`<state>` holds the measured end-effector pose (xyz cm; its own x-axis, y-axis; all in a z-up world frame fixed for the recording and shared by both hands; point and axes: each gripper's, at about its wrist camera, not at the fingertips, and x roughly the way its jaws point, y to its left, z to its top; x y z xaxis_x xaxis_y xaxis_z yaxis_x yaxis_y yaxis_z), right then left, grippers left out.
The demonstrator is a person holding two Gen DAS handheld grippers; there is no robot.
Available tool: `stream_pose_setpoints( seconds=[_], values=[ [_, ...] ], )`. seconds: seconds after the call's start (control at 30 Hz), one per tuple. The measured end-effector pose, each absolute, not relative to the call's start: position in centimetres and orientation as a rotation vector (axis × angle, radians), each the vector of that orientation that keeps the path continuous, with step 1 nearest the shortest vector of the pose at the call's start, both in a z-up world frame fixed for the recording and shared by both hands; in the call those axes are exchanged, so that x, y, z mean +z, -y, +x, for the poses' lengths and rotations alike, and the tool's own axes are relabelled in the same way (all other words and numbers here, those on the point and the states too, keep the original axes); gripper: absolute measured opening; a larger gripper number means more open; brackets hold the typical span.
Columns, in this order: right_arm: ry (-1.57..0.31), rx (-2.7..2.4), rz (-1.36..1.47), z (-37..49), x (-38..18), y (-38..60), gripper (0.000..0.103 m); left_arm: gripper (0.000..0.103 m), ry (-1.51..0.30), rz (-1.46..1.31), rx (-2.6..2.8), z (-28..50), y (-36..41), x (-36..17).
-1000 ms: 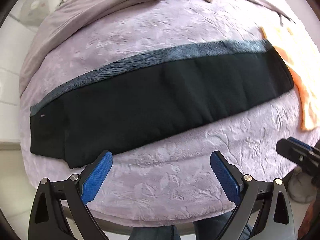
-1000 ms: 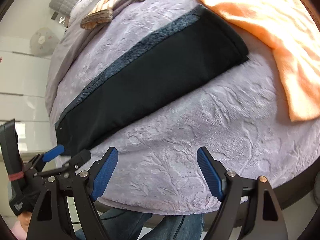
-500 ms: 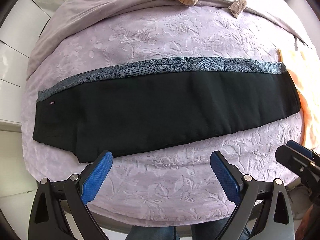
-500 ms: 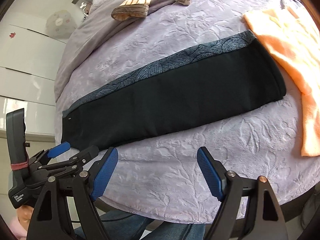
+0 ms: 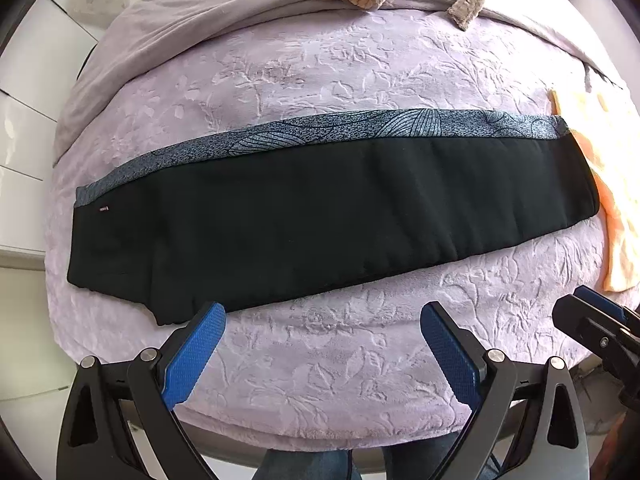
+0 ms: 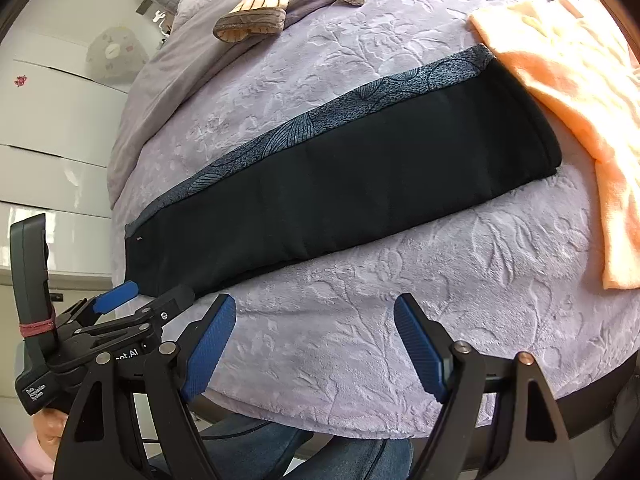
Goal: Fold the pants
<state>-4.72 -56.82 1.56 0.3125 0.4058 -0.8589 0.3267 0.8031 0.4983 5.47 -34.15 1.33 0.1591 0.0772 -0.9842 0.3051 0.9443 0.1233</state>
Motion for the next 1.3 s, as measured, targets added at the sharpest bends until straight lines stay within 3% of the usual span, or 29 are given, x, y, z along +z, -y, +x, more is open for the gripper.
stream_pose_setpoints(
  seconds=[1.3],
  values=[
    [-1.287,0.018,0.799,-5.1,-0.4,60.8,0.084,0.099,-1.436,0.357,-0.137,5.6,35.2,0.6]
  ],
)
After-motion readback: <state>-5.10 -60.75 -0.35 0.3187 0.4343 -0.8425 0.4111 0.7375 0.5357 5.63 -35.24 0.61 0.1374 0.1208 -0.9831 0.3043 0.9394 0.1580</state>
